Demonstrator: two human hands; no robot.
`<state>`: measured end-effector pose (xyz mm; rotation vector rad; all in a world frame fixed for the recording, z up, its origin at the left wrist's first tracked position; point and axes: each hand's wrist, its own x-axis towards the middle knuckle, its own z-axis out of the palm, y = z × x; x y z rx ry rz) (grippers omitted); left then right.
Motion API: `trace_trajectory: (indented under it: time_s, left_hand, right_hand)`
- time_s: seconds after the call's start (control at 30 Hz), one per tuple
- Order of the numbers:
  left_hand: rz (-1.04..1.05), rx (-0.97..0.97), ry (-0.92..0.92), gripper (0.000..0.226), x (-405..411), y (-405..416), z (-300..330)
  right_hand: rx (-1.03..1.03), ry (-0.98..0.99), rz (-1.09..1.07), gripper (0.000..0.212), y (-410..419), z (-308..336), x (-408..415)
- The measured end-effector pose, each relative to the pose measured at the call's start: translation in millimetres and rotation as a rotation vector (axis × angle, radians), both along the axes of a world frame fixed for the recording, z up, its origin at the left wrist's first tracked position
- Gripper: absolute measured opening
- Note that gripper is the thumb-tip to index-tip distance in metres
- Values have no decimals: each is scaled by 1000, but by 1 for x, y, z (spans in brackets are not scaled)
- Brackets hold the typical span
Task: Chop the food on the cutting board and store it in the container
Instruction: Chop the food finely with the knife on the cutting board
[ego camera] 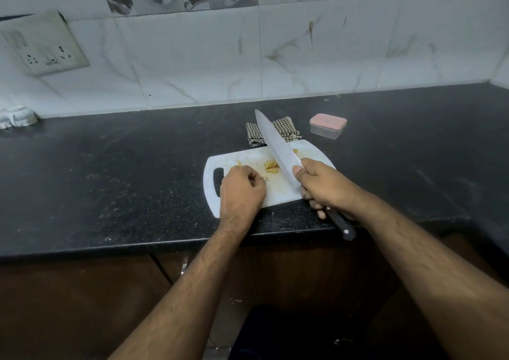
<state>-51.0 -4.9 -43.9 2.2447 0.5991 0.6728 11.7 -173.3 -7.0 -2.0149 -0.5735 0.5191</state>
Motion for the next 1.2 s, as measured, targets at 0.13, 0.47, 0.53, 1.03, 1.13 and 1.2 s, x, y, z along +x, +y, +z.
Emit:
trace_trajectory:
  time_s: [0.13, 0.47, 0.53, 1.03, 1.13, 1.2]
  left_hand:
    - [0, 26, -5, 17, 0, 1, -2]
    - [65, -12, -92, 6, 0, 3, -5]
    - [118, -41, -166, 12, -2, 1, -3]
    - [96, 57, 35, 10, 4, 0, -1]
    - [126, 5, -4, 21, 3, 1, 0]
    - [122, -4, -8, 15, 2, 1, 2]
  right_hand:
    - [75, 98, 66, 24, 7, -6, 7]
    - [159, 74, 21, 24, 5, -18, 8]
    - [159, 53, 9, 24, 5, -18, 7]
    - [158, 3, -33, 20, 4, -19, 1]
    - [161, 8, -43, 20, 3, -18, 1]
    - [159, 7, -48, 20, 3, -19, 1]
